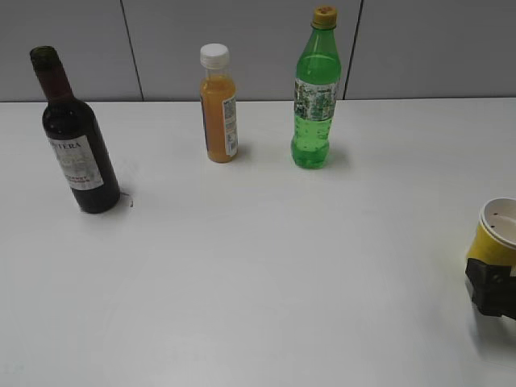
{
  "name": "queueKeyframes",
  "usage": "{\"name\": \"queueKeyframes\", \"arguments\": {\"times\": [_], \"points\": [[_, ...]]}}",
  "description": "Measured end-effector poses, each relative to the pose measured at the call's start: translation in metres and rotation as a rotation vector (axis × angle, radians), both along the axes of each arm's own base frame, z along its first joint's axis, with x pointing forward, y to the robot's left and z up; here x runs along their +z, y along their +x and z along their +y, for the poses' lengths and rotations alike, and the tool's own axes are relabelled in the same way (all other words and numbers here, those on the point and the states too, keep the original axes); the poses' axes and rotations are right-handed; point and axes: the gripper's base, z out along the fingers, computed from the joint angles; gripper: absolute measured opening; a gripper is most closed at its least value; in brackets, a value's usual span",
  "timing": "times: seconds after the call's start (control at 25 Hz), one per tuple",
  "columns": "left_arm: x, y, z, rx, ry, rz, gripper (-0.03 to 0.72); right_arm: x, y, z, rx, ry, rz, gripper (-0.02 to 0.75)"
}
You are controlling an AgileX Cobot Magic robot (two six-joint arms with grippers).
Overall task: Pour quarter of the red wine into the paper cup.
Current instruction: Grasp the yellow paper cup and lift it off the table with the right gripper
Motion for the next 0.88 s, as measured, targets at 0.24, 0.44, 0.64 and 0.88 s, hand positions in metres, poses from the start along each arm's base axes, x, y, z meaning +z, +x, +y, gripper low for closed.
{"name": "queueKeyframes", "arguments": {"times": [0.24, 0.44, 0.64, 0.88], "points": [[0.000, 0.000, 0.000, 0.000, 0.000, 0.000, 0.010, -0.004, 0.008, 0.001, 0.012, -0.015, -0.005, 0.678], [0.000, 0.000, 0.000, 0.000, 0.000, 0.000, 0.010, -0.009, 0.012, 0.001, 0.014, -0.019, 0.012, 0.671], [0.000, 0.000, 0.000, 0.000, 0.000, 0.000, 0.001, -0.017, 0.018, 0.002, 0.014, -0.021, 0.026, 0.667], [0.000, 0.000, 0.000, 0.000, 0.000, 0.000, -0.001, -0.021, 0.026, 0.002, 0.010, -0.024, 0.009, 0.657]]}}
